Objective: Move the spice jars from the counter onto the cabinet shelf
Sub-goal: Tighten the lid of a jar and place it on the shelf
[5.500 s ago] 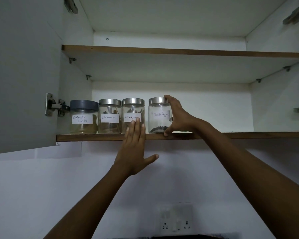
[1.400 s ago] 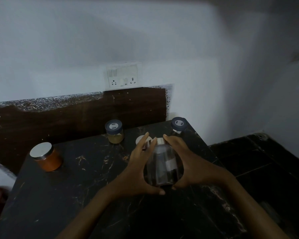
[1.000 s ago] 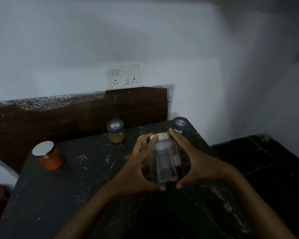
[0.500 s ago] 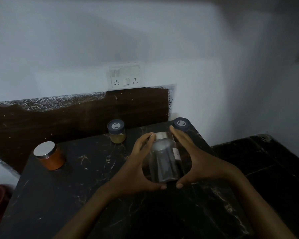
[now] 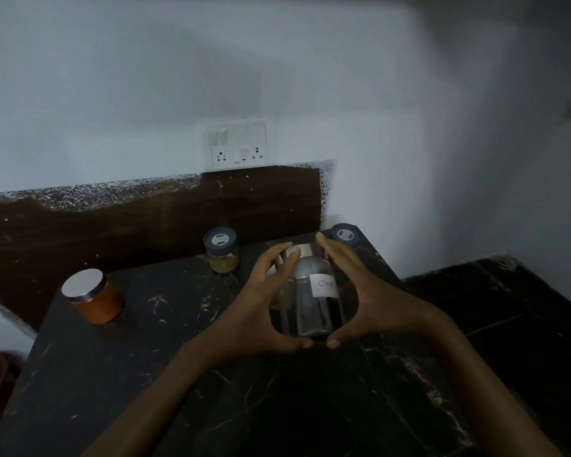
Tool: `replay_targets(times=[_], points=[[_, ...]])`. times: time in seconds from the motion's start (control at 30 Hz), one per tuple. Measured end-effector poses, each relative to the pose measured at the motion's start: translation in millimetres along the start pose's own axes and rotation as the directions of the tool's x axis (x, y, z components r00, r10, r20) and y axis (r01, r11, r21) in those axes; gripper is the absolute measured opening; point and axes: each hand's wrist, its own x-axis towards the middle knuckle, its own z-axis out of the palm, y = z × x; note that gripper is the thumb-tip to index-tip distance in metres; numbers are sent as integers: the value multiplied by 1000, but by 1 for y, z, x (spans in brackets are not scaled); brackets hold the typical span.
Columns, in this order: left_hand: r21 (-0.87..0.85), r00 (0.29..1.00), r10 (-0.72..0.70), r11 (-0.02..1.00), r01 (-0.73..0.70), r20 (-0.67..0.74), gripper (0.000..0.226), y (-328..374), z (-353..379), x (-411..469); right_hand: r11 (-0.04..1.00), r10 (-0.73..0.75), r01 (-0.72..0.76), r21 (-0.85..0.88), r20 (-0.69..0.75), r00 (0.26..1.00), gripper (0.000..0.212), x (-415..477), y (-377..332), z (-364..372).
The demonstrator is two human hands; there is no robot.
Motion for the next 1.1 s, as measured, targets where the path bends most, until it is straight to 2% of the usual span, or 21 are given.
replay_targets(times=[0.13,0.27,0.43,0.6,0.7,0.9,1.1], points=[[-20,999,-39,999,39,5,120,-5,-1,-3,999,15,-16,37,30,999,124,-2,-2,-6],[1,997,-44,999,44,56,130,-4,-1,0,1000,-3,3,-18,-12,1000,120,2,0,-2],[67,999,-45,997,43,22,128,-2,-4,7,996,-33,27,-85,-71,997,115,8,-1,3],[-25,999,-36,999,36,-18,128,-1,-3,6,998,4,-2,-68,17,1000,121,4,1,-7],[-28,999,-48,998,48,-7,131,-3,-4,6,992,24,-22,-122,19,1000,119,5,-1,-11],[184,1000,8,983,-13,26,131,11,-33,20,970,-79,59,-235,-78,994,125,18,-30,-26],[482,965,239,861,-161,-105,125,51,-105,64,912,-283,212,-352,-166,945,129,49,-87,-80]])
